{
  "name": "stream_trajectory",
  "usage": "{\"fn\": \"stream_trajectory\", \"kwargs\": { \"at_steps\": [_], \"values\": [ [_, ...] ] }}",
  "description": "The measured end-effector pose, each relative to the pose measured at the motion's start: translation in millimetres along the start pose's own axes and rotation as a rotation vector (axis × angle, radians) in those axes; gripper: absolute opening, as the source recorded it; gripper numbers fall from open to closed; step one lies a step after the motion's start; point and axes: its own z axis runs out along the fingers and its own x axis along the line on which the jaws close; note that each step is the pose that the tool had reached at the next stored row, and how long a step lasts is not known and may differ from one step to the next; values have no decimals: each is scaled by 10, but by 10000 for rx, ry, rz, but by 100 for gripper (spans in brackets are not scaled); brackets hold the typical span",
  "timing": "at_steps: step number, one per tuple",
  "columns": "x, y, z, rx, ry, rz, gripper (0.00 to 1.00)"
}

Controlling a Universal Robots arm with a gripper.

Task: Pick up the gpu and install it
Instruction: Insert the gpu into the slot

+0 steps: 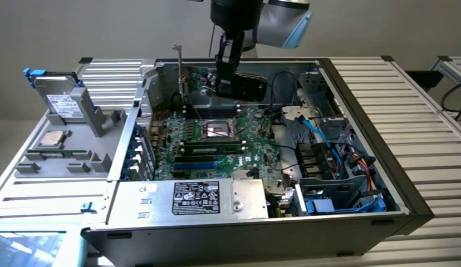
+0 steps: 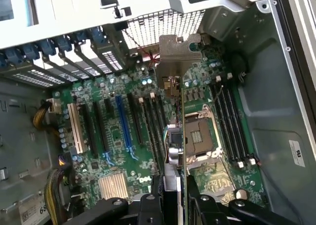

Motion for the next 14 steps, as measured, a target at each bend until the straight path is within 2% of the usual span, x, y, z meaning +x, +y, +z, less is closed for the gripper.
{"fn": "stream_trajectory", "kwargs": {
  "at_steps": [2,9,12,14],
  "values": [
    [0,-1,4,35,80,-275,29],
    [0,-1,17,77,300,-1398,29],
    [0,-1,21,102,439,-1791,29],
    [0,-2,23,123,568,-1966,29]
  ]
}}
